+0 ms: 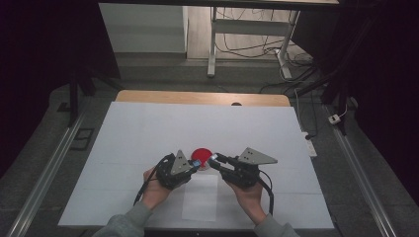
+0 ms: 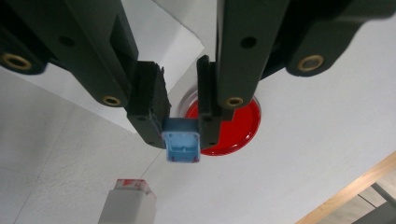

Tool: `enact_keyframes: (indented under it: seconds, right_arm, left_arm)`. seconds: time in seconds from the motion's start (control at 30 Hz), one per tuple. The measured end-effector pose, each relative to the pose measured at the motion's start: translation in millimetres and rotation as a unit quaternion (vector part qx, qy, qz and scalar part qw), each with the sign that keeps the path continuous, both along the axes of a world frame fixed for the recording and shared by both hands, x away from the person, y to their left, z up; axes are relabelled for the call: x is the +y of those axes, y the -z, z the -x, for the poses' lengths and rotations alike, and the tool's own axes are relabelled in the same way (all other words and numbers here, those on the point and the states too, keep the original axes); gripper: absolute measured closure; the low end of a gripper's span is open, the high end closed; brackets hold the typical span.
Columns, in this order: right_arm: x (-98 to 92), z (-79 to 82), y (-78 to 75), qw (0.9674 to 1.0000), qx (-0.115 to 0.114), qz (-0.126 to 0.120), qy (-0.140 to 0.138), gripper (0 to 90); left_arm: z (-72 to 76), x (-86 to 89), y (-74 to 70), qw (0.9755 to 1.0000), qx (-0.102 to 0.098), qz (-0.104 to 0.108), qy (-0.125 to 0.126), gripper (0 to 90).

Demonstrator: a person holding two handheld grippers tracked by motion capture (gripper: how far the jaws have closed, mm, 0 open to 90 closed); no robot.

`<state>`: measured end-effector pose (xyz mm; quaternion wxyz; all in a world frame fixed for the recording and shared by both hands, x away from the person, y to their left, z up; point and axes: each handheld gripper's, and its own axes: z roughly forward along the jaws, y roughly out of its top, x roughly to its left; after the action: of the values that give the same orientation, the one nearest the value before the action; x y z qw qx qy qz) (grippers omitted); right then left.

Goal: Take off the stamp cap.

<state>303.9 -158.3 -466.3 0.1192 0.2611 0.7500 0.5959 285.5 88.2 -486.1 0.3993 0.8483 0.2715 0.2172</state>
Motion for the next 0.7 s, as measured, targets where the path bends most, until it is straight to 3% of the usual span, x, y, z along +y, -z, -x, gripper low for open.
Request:
enact_keyframes:
  seconds: [0.33,0.7]
  right_arm:
    - [-5.4,-1.8,0.0,1.0,-0.003,0.004,0.007,66.3]
    - [-9.7,-3.9,1.0,0.9999,-0.002,0.009,0.013,66.3]
  left_arm:
    - [4.7,22.9,-7.4,0.9995,0.009,0.031,-0.008,74.5]
    - [16.3,48.7,-9.0,0.9988,0.015,0.043,-0.016,74.4]
